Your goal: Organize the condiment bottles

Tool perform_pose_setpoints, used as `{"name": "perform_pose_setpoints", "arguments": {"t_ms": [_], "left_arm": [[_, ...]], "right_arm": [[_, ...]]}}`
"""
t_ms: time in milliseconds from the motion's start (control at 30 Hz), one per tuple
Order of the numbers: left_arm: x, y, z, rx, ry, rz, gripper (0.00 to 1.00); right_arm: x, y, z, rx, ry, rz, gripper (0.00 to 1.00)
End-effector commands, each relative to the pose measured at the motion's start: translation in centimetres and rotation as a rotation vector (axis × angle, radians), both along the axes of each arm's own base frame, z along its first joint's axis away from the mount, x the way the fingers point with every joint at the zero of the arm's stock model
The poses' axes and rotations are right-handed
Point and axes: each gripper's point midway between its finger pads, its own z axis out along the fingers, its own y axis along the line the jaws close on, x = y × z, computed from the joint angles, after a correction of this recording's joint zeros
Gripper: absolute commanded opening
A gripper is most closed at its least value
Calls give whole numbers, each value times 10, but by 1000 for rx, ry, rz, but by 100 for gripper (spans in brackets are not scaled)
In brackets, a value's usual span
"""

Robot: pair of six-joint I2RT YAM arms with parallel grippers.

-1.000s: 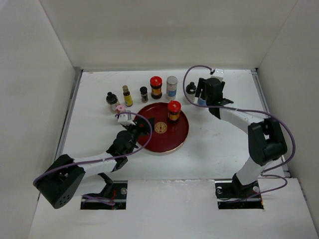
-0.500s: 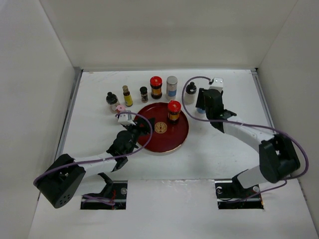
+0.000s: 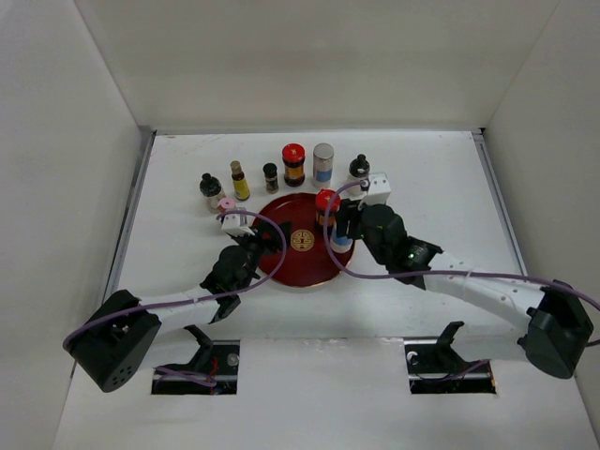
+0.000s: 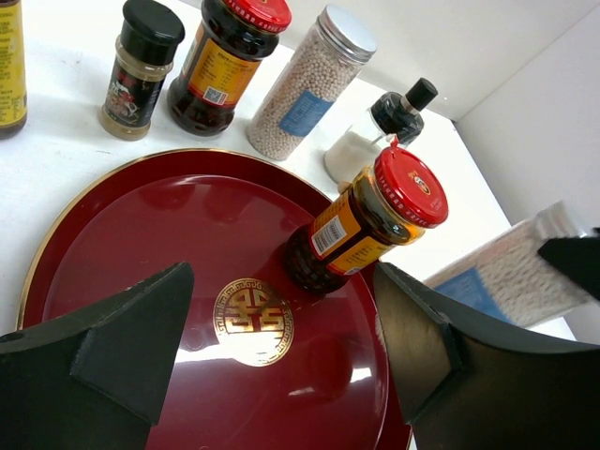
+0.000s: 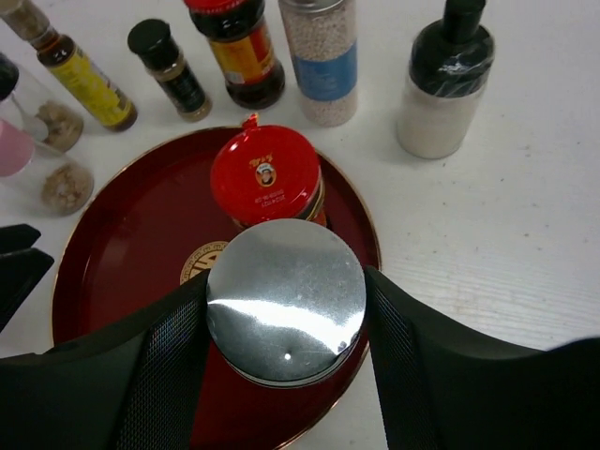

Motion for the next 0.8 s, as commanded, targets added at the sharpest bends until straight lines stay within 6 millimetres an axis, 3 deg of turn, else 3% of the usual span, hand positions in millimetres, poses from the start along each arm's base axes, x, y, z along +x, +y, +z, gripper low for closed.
{"name": "perform_pose_setpoints", "arguments": {"t_ms": [0,233,467,600,767], "left_arm": [[0,0,17,-50,-51,-2,77],[1,4,17,-47,-54,9,77],[3,1,14,-33,-46,6,77],[6,2,14,-28,-47,14,75],[7,-5,25,-13,-69,1,63]], "right_arm": [[8,23,25,107,-85,21,50],[17,31,-4,57,-67,22,51],[14,26,-18,21,-63,29,72],[9,23,-1,61,-91,39,87],[0,13,33,150,-155,57,91]]}}
